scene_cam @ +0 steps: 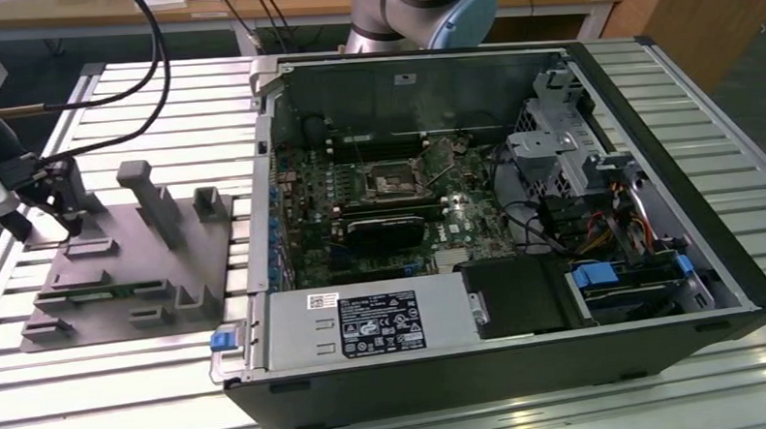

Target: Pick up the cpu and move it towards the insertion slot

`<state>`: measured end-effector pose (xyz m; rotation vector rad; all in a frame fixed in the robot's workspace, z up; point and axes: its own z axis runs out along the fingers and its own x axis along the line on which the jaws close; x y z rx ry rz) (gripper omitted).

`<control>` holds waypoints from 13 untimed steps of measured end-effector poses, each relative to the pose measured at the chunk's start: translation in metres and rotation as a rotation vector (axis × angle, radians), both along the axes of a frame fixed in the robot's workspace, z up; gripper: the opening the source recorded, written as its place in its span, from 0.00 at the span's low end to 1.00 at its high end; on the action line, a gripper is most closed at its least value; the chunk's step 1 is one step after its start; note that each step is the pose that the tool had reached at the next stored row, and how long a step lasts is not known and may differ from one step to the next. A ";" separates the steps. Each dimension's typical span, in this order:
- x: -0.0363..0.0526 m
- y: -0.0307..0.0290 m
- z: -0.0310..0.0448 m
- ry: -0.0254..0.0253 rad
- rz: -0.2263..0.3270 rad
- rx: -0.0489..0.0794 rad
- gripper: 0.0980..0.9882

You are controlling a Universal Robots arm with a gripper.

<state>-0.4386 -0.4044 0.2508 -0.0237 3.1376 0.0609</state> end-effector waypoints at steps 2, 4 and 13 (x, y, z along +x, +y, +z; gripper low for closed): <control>-0.0001 0.0001 0.0020 0.0000 0.000 0.000 0.50; -0.0001 0.0001 0.0039 0.0000 0.000 0.000 0.50; -0.0001 0.0002 0.0144 0.0000 0.000 0.000 0.50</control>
